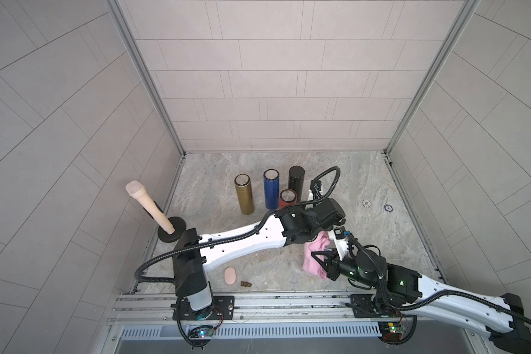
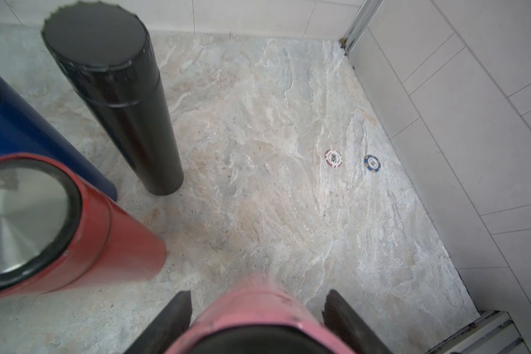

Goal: Wipe the surface of the thermos
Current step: Wipe the dirt from the surface of the thermos.

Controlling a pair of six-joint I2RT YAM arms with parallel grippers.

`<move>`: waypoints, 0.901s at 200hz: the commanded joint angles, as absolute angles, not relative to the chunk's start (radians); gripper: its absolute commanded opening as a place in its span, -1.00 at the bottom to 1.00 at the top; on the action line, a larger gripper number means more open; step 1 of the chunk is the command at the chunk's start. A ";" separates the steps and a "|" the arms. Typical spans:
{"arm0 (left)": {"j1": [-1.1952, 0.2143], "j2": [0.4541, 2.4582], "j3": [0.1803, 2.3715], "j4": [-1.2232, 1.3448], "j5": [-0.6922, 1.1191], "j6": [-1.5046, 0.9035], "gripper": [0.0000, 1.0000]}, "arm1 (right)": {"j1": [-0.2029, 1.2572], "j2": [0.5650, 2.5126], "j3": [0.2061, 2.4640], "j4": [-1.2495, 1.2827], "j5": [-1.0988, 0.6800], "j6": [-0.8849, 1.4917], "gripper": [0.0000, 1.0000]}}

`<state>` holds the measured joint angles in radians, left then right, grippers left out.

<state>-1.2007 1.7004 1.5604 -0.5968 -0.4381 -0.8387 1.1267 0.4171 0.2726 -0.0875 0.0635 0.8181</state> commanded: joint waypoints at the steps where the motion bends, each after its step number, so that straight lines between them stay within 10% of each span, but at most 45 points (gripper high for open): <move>1: -1.215 1.711 1.533 -0.574 -0.417 -0.898 -1.00 | 1.124 0.305 0.216 -0.125 0.224 0.975 -1.00; 59: -1.213 1.755 1.512 -0.535 -0.364 -0.943 -1.00 | 1.109 0.147 0.081 -0.217 0.339 1.126 -1.00; 180: -1.204 1.828 1.569 -0.529 -0.351 -0.946 -1.00 | 1.085 0.448 0.272 -0.001 0.241 0.969 -1.00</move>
<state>-1.2003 1.8137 1.5429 -0.5461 -0.3595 -0.9176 1.0901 0.3706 0.2081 -0.0841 0.2558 1.0264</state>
